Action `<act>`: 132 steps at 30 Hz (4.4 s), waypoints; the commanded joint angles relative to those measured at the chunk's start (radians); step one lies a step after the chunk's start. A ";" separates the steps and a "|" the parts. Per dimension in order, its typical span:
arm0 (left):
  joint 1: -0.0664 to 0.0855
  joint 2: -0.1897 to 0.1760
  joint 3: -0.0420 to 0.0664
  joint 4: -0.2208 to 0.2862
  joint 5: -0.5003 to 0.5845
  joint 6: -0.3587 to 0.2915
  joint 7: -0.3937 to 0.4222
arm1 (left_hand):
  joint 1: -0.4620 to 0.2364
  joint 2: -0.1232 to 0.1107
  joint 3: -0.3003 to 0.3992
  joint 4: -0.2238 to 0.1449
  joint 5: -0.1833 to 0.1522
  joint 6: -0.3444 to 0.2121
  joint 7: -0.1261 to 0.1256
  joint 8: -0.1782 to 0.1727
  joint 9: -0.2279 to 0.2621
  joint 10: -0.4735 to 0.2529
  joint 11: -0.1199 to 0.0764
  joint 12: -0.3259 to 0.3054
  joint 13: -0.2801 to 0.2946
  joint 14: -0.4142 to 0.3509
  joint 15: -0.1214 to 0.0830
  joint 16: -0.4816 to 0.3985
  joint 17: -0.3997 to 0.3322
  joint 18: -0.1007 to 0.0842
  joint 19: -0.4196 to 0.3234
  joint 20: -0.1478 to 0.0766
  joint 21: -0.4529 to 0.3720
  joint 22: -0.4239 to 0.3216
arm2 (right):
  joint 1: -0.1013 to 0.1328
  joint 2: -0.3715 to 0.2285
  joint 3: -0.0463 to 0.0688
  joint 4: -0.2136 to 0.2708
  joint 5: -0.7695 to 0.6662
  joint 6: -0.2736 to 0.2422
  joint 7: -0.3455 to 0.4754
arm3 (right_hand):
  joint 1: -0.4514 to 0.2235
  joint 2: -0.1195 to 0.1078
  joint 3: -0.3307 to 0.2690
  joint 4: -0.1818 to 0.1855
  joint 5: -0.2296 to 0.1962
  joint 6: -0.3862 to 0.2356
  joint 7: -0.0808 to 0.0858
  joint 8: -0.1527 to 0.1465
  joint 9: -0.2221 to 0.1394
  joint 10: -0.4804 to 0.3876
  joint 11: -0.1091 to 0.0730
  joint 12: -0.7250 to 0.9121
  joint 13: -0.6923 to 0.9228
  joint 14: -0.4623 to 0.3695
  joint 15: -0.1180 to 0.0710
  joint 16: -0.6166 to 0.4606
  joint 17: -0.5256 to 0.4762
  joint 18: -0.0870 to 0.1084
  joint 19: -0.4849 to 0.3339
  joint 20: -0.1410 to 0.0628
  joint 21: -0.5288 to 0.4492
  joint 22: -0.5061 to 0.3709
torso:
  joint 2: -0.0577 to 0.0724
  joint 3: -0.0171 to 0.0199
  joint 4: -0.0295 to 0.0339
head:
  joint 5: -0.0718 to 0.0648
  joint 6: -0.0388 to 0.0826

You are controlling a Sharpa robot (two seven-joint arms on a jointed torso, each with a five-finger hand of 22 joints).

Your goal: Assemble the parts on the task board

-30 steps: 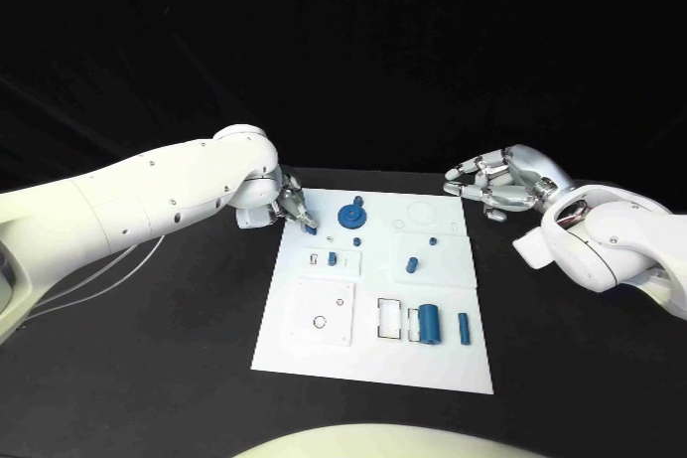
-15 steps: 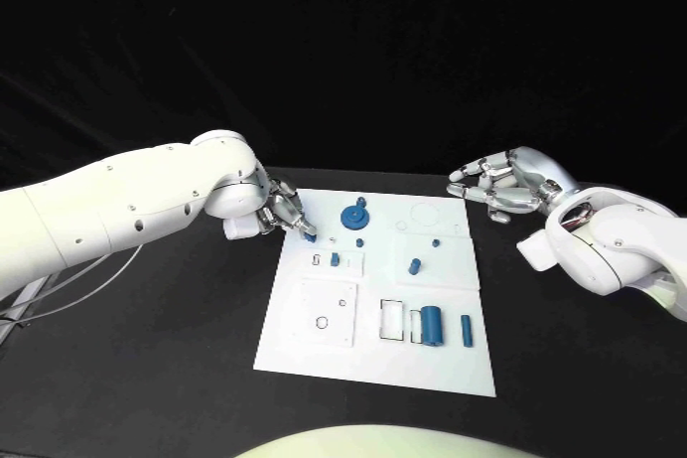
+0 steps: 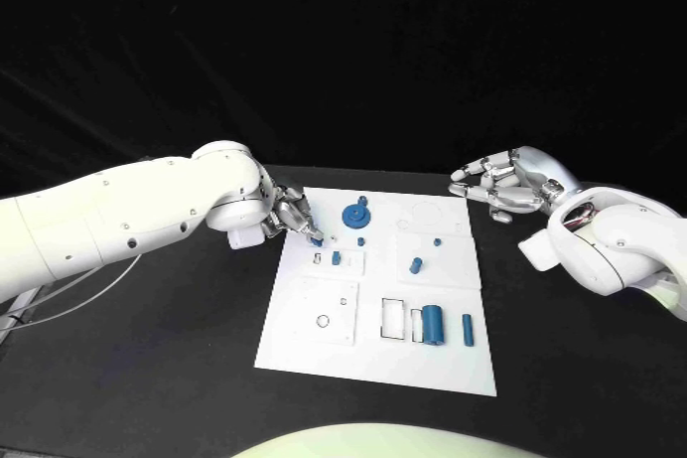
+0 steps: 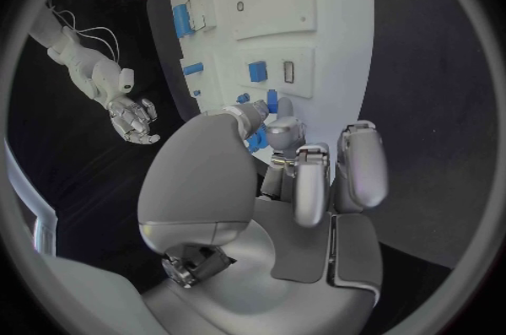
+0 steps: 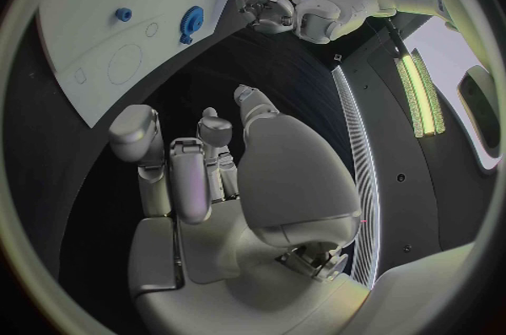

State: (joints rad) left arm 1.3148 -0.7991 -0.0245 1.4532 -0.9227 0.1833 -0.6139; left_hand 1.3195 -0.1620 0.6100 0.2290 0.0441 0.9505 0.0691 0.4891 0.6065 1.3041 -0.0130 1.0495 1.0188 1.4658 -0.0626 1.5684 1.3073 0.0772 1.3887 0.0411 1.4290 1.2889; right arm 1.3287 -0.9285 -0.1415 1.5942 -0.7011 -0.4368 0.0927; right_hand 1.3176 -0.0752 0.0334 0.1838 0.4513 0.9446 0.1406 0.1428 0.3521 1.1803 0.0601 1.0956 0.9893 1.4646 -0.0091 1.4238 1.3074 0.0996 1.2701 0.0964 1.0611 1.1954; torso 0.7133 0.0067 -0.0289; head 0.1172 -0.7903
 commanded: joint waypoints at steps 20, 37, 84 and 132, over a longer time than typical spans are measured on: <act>-0.030 -0.002 -0.011 0.048 -0.103 0.001 -0.040 | -0.028 -0.037 0.138 -0.131 0.005 0.024 -0.021 0.021 0.033 0.043 -0.012 0.032 0.023 0.105 -0.015 0.002 0.263 -0.018 0.022 -0.006 0.016 0.023 | -0.003 -0.002 0.000 0.004 -0.005 0.003 0.002 | 0.008 0.005 -0.001 0.000 0.005 0.002 -0.001 0.000 0.002 -0.004 -0.005 0.002 -0.003 0.036 -0.006 -0.003 0.022 0.019 0.002 -0.002 -0.004 -0.001 | 0.000 0.0015 -0.0024 | 0.005 -0.010; -0.042 -0.003 -0.017 0.065 -0.124 -0.026 -0.070 | -0.038 -0.044 0.140 -0.136 0.005 0.028 -0.026 0.026 0.034 0.054 -0.016 0.045 0.034 0.105 -0.017 0.002 0.263 -0.018 0.023 -0.008 0.016 0.023 | -0.004 -0.003 0.000 0.004 -0.001 0.011 -0.002 | 0.008 0.005 -0.002 0.001 0.005 0.002 -0.001 0.000 0.002 -0.004 -0.005 0.001 -0.004 0.035 -0.006 -0.004 0.020 0.019 0.001 -0.002 -0.005 -0.002 | 0.000 0.0013 0.0000 | 0.006 -0.009; -0.051 -0.005 -0.018 0.077 -0.111 -0.052 -0.085 | -0.112 -0.050 0.158 -0.160 0.005 0.056 -0.048 0.065 0.055 0.100 -0.035 0.116 0.099 0.105 -0.033 0.002 0.263 -0.025 0.046 -0.021 0.033 0.057 | -0.012 -0.004 0.000 0.002 -0.001 0.014 -0.004 | 0.007 0.007 -0.003 0.002 0.005 0.001 0.000 0.000 0.002 -0.004 -0.004 0.002 -0.004 0.035 -0.006 -0.004 0.020 0.019 0.002 -0.002 -0.006 -0.001 | 0.000 0.0013 -0.0012 | 0.008 -0.014; -0.051 0.008 -0.018 0.061 -0.122 -0.039 -0.112 | -0.227 -0.018 0.007 -0.134 0.004 0.080 -0.082 0.166 0.170 0.107 -0.063 0.099 0.046 0.105 -0.056 0.002 0.263 -0.037 0.078 -0.037 0.058 0.109 | -0.013 -0.008 0.000 0.006 -0.001 0.011 -0.004 | 0.006 0.008 -0.004 0.004 0.005 0.000 0.000 0.000 0.002 -0.005 -0.004 0.001 -0.006 0.035 -0.005 -0.005 0.019 0.019 0.001 -0.002 -0.008 -0.002 | 0.001 0.0016 -0.0019 | 0.004 -0.017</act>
State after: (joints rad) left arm 1.2651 -0.7929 -0.0421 1.5145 -1.0409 0.1238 -0.6991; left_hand 1.1022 -0.1803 0.6217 0.0953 0.0435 1.0310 -0.0080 0.6537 0.7749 1.4176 -0.0765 1.1499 1.0652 1.4605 -0.1146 1.5684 1.3073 0.0466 1.4599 0.0052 1.4833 1.3073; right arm 1.3159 -0.9363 -0.1416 1.5982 -0.6984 -0.4350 0.0864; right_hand 1.3215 -0.0712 0.0334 0.1838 0.4513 0.9446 0.1406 0.1428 0.3534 1.1803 0.0602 1.0956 0.9841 1.4646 -0.0091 1.4238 1.3073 0.0996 1.2700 0.0964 1.0572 1.1946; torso 0.7137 0.0079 -0.0307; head 0.1214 -0.8076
